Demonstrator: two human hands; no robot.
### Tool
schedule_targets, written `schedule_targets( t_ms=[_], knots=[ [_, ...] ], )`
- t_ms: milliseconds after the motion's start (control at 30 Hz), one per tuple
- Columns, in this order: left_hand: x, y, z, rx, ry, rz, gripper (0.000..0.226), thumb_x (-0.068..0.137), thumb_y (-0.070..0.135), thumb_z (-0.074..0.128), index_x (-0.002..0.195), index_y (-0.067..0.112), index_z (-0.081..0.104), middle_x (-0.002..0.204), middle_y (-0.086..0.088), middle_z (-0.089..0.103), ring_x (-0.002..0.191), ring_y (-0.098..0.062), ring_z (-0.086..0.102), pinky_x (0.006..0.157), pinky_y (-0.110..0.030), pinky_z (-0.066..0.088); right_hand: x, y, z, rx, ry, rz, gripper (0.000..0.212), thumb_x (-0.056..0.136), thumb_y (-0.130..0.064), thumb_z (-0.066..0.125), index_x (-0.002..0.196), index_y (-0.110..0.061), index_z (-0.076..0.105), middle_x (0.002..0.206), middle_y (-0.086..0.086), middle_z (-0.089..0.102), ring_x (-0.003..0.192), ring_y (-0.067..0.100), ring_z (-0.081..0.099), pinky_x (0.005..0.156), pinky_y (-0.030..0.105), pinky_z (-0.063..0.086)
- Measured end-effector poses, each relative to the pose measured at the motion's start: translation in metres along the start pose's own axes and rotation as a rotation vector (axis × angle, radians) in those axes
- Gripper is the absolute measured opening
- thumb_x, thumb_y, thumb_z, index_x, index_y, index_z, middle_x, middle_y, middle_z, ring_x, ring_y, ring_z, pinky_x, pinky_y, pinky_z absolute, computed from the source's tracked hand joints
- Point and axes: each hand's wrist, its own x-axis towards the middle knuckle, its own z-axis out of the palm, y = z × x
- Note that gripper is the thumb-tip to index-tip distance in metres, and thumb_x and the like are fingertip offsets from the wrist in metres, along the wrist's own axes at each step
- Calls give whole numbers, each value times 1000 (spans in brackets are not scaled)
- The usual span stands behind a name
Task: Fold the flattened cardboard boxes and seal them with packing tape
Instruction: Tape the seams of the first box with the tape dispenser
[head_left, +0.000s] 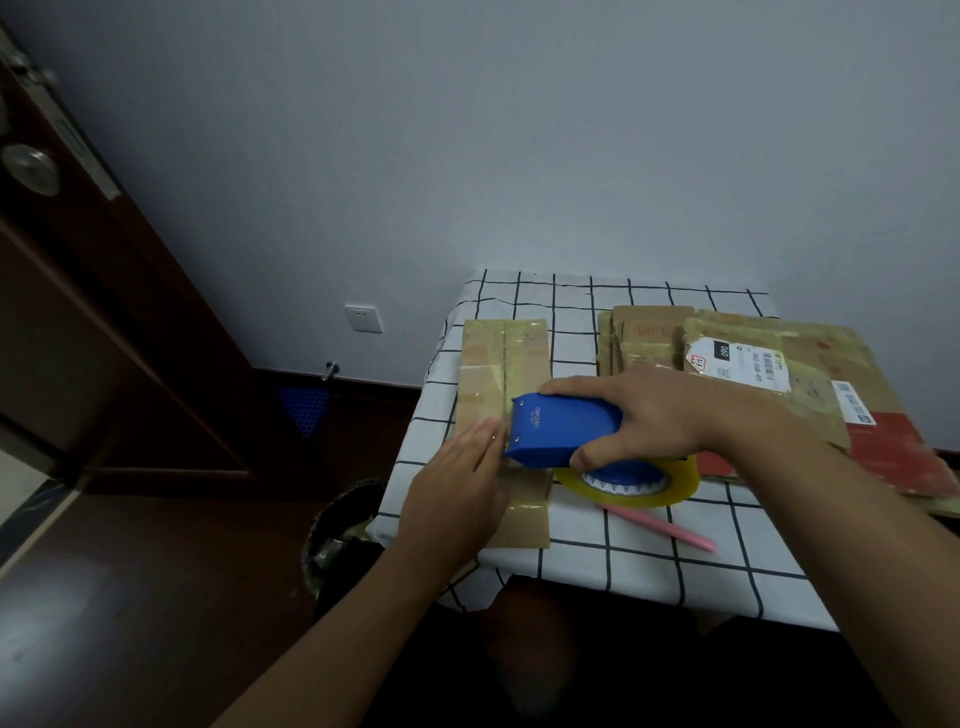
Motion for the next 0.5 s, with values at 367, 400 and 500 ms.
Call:
schedule_targets(
  t_ms=[367,400,500],
  knots=[
    [-1,0,1,75,10,23,68,71,14,80,135,16,56,132,-16,60,118,-33,59,93,-44,51,-25,36,-1,20,-37,37,75,83,-60,66,144,-61,22,97,-19,45,81,1,48,66,17,35],
    [-1,2,0,90,3,24,71,70,16,81,136,20,55,130,-18,60,116,-35,60,89,-45,53,-24,36,0,2,-36,32,75,83,-60,65,144,-61,22,98,-17,45,82,1,47,68,19,36],
    [0,8,2,146,8,7,78,63,18,85,135,24,55,126,-21,60,113,-38,61,88,-47,53,-20,37,5,-67,-33,5,75,83,-64,62,145,-61,20,101,-9,50,84,5,48,76,26,42]
  ],
)
